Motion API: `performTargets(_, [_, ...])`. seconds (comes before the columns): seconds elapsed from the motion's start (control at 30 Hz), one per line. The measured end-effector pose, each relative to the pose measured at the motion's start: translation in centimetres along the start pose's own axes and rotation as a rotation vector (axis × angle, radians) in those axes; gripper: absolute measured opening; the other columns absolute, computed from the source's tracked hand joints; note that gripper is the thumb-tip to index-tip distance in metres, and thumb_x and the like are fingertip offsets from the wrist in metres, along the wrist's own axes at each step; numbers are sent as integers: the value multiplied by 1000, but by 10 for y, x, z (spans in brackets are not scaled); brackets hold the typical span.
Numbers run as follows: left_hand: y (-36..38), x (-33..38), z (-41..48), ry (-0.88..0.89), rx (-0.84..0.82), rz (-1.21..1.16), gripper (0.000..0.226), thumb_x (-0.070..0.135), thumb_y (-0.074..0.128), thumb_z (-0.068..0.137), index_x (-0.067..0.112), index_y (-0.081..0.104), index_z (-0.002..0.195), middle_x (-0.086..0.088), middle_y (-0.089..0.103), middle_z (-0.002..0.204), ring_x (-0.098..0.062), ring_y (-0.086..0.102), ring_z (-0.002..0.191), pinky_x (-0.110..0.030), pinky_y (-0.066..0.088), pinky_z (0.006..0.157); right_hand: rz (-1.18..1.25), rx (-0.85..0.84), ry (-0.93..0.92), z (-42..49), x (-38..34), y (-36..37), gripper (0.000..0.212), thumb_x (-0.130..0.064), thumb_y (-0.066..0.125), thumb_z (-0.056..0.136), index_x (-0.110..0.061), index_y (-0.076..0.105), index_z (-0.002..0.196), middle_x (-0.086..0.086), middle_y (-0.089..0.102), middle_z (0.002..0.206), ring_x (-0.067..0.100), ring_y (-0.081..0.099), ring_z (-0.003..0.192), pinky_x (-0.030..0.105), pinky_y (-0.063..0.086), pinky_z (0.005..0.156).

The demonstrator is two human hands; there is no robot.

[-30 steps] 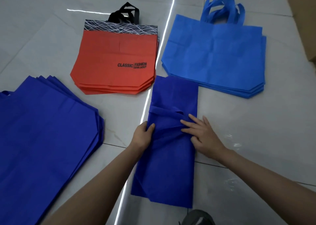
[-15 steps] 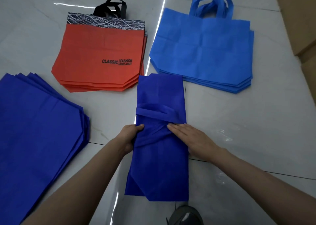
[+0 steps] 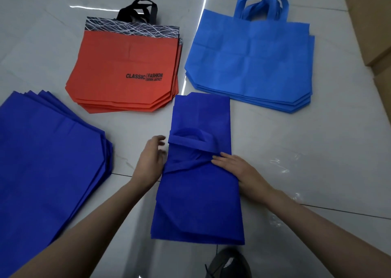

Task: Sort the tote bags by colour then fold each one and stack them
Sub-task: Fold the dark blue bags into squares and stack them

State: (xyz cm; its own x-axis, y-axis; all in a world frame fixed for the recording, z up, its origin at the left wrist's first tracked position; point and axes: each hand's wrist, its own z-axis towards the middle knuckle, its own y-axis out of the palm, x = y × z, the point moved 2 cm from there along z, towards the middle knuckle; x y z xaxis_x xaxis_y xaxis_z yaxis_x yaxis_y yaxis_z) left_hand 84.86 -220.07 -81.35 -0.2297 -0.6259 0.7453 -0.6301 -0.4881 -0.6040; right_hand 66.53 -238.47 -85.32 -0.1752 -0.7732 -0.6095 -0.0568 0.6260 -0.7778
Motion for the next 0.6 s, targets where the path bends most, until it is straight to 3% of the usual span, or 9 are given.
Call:
performTargets(0.1, [1, -15, 5, 329, -292, 243, 63, 51, 44, 80, 35, 35, 140, 23, 24, 142, 7, 27, 125, -8, 22, 102, 247, 107, 138, 1, -2, -4, 40, -16, 52, 88, -16, 57, 128, -8, 47, 131, 8, 40, 128, 1, 18, 101])
performTargets(0.13, [3, -26, 13, 248, -362, 246, 60, 58, 42, 77, 49, 34, 136, 31, 18, 140, 12, 23, 125, -3, 15, 102, 359, 133, 196, 1, -6, -10, 34, -12, 52, 89, -14, 62, 121, -7, 51, 126, 4, 46, 121, 0, 24, 96])
performTargets(0.2, [10, -35, 28, -15, -454, 1, 40, 55, 49, 79, 56, 50, 119, 28, 35, 135, 5, 40, 123, -9, 27, 105, 703, 179, 339, 4, -13, -19, 23, -10, 53, 89, -20, 72, 96, -11, 64, 101, -2, 58, 96, 5, 40, 82])
performTargets(0.27, [15, -25, 27, -73, -277, -215, 30, 45, 63, 82, 30, 65, 107, 11, 65, 113, -8, 61, 106, -26, 48, 94, 823, 312, 418, 10, -16, -24, 23, -12, 62, 86, -30, 70, 74, -18, 66, 75, -3, 61, 75, 13, 44, 68])
performTargets(0.33, [18, -6, 19, -90, -177, -370, 48, 55, 63, 80, 10, 66, 95, 2, 69, 95, -14, 63, 88, -27, 49, 79, 837, 381, 432, 15, -19, -26, 8, -29, 56, 94, -29, 64, 96, -20, 66, 91, -3, 61, 86, 10, 44, 74])
performTargets(0.4, [22, 2, 14, -154, -99, -474, 69, 71, 54, 76, 2, 55, 77, -4, 59, 80, -18, 53, 72, -28, 40, 68, 885, 387, 464, 20, -18, -26, 31, -44, 36, 98, -30, 53, 119, -23, 59, 111, -7, 56, 103, 6, 41, 85])
performTargets(0.43, [24, 4, 13, -190, -61, -490, 67, 73, 51, 76, 7, 47, 68, -9, 49, 74, -19, 44, 68, -28, 34, 63, 889, 403, 495, 23, -16, -26, 34, -45, 31, 99, -30, 52, 122, -23, 57, 112, -10, 54, 104, 6, 41, 87])
performTargets(0.53, [27, 4, 20, -322, 30, -416, 59, 62, 51, 83, 15, 26, 57, -9, 31, 61, -17, 30, 59, -27, 22, 56, 781, 490, 596, 29, -16, -25, 36, -40, 34, 101, -18, 61, 90, -10, 64, 87, 2, 60, 79, 17, 46, 70])
performTargets(0.6, [26, 6, 23, -400, 124, -347, 62, 58, 55, 84, 16, 21, 52, -2, 25, 53, -16, 25, 52, -28, 21, 54, 643, 561, 705, 38, -16, -23, 44, -39, 39, 100, -12, 46, 66, 1, 50, 63, 15, 46, 59, 30, 36, 58])
